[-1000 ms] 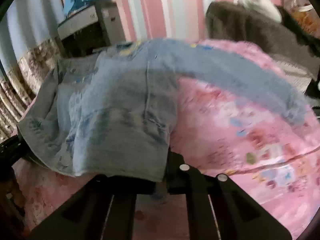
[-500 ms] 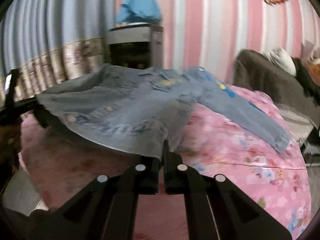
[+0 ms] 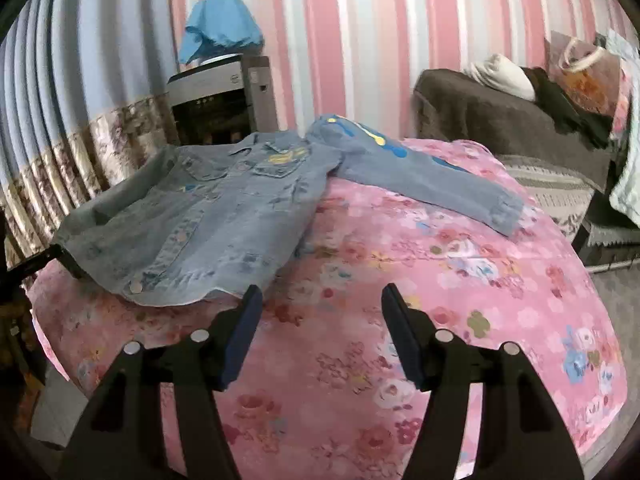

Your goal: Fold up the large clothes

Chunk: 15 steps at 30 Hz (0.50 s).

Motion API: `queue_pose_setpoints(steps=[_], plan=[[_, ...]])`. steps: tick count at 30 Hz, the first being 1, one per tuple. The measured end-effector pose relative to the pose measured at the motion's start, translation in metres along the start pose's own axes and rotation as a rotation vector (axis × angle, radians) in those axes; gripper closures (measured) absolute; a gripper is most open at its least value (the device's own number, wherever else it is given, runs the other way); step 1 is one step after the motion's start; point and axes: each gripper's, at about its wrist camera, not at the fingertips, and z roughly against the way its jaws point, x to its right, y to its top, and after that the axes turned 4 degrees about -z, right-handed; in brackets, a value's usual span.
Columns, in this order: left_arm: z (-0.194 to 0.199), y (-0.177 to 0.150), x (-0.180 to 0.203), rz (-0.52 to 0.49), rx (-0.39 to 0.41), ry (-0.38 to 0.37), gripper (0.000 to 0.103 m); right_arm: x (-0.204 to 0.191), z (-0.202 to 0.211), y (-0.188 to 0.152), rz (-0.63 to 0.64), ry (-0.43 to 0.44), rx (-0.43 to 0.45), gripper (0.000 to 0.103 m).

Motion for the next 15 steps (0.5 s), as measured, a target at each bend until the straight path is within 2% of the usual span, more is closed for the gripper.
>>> queue_pose_setpoints(steps=[6, 12, 13, 15], plan=[[0.008, 0.006, -0.018, 0.041, 0.031, 0.024, 0.003, 0.007, 0.006, -0.002, -0.035, 0.014, 0.012, 0.036], [-0.017, 0.01, -0.007, 0.024, -0.013, -0.051, 0.004, 0.01, 0.01, -0.002, -0.047, 0.022, 0.021, 0.031], [-0.022, 0.008, -0.004, 0.017, -0.015, -0.06, 0.006, 0.011, 0.01, -0.002, -0.05, 0.024, 0.02, 0.031], [-0.035, 0.007, 0.001, 0.005, -0.044, -0.082, 0.024, 0.012, 0.012, -0.003, -0.053, 0.021, 0.017, 0.031]])
